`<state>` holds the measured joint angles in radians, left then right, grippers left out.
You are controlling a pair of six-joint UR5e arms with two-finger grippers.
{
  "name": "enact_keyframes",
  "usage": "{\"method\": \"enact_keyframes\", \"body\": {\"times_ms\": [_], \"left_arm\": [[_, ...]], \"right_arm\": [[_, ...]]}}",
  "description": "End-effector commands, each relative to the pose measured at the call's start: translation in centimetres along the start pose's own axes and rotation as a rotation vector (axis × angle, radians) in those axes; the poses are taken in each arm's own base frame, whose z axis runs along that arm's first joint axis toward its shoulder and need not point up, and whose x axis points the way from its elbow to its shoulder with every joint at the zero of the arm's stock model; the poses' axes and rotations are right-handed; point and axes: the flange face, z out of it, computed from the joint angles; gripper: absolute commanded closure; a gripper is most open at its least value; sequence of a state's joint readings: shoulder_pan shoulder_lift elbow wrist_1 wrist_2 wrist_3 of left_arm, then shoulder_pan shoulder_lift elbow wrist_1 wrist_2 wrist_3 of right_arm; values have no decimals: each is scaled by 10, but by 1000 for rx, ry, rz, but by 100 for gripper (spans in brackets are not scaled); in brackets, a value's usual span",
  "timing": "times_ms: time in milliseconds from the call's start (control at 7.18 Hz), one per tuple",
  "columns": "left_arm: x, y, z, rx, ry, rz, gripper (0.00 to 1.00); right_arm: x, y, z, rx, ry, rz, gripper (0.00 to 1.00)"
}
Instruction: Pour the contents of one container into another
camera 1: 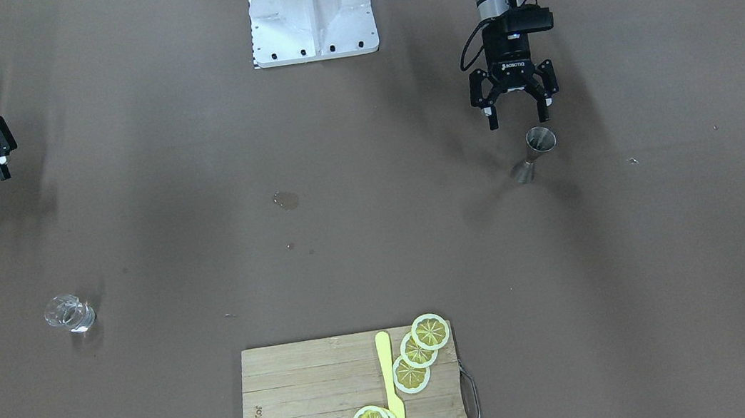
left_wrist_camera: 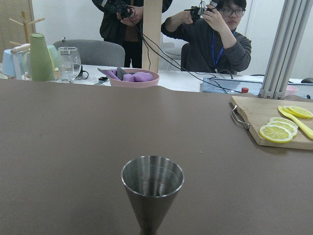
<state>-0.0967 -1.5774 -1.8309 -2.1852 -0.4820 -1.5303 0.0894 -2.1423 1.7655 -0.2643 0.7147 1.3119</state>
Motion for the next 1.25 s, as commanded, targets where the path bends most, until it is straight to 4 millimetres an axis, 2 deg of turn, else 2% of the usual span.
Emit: {"method": "enact_keyframes", "body": {"times_ms": [0,418,557,696,835,1114], "left_arm": [[-4,7,4,14,-9,6,2],[-3,22,13,28,-6,2,2],[-5,26,15,28,-1,-5,2],[-6,27,15,28,3,-10,2],[-6,27,16,31,1,-7,2],[-9,23,22,41,-9,-3,2]], "right_arm": [[-7,4,2,72,28,-41,0],[-32,8,11,147,72,-95,0],[-49,12,18,154,66,-80,0],[-59,9,29,172,87,-71,0],[-78,0,42,200,99,-34,0],[-85,-3,64,218,140,-26,0]]}}
